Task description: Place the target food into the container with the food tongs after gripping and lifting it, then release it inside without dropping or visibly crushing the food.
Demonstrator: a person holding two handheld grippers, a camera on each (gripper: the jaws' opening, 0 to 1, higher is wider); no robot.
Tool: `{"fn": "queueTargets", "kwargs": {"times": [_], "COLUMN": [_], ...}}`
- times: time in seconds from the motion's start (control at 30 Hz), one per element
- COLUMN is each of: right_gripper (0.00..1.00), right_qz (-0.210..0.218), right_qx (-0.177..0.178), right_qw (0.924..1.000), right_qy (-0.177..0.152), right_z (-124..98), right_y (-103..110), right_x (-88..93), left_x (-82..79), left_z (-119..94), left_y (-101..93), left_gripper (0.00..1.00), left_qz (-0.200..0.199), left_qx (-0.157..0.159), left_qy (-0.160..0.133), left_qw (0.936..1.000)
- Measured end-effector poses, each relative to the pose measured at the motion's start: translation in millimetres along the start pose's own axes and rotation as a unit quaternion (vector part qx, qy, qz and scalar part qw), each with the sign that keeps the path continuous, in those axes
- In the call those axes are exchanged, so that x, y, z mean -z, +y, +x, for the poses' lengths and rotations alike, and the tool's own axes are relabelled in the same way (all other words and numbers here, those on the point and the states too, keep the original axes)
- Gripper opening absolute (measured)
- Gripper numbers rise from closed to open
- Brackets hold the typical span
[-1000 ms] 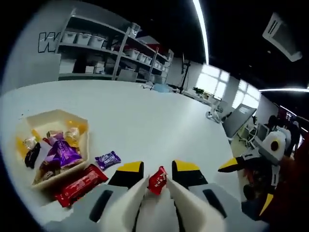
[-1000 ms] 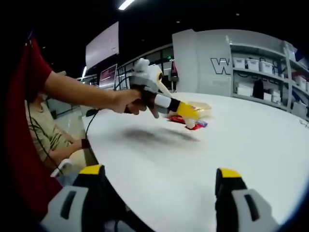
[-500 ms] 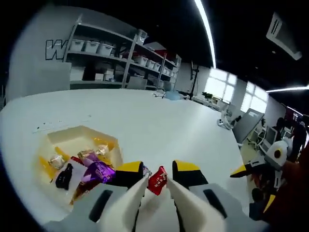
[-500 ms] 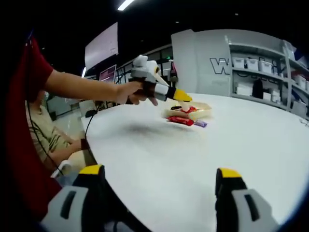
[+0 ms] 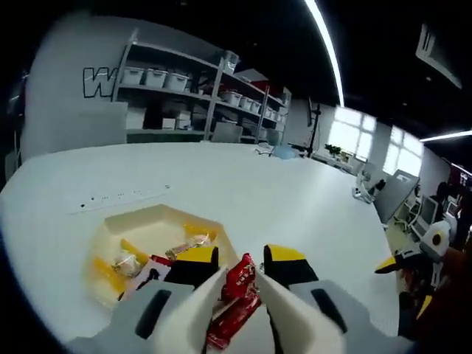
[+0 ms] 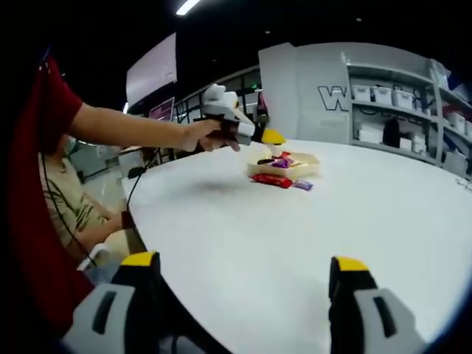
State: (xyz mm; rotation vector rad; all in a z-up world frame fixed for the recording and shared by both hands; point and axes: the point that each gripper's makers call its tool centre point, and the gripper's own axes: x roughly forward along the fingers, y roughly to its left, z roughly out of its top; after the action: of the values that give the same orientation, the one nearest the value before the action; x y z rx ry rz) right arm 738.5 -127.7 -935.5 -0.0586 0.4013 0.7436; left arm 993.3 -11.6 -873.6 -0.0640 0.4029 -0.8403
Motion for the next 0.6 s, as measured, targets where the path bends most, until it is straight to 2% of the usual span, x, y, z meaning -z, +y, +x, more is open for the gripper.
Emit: {"fn": "queueTargets", "kwargs": {"times": [0.3,0.43,0.47,0.6], "right_gripper": [0.94,0.94,0.94,0.94], "right_qz": [-0.002,0.000,-0.001,-0.002], "right_qx": [-0.003,-0.001,-0.001,-0.001], "right_qw": [1.0000,1.0000,1.0000,1.0000], "right_qy": [0.005,0.005,0.005,0.006], "right_z": [2.3,2.1,2.2,2.6], "right_y": [1.7,0.5,0.6,1.3], "right_x": [1.4,1.7,1.7,1.8], "left_x": [8.1,9.1,10.0,2.2], "left_z": [-8.0,-10.0,-9.4,-12.7], "left_y": [18.9,28.1,26.1,26.8], "left_gripper": [0.24,0.25,0.26,0.27], "left_qz": [0.015,0.064,0.068,0.063], "left_qx": [-0.035,-0.061,-0.056,-0.064], "left_qy": [0.001,0.002,0.002,-0.015], "left_qw": [0.9993,0.9960,0.9961,0.9958]}}
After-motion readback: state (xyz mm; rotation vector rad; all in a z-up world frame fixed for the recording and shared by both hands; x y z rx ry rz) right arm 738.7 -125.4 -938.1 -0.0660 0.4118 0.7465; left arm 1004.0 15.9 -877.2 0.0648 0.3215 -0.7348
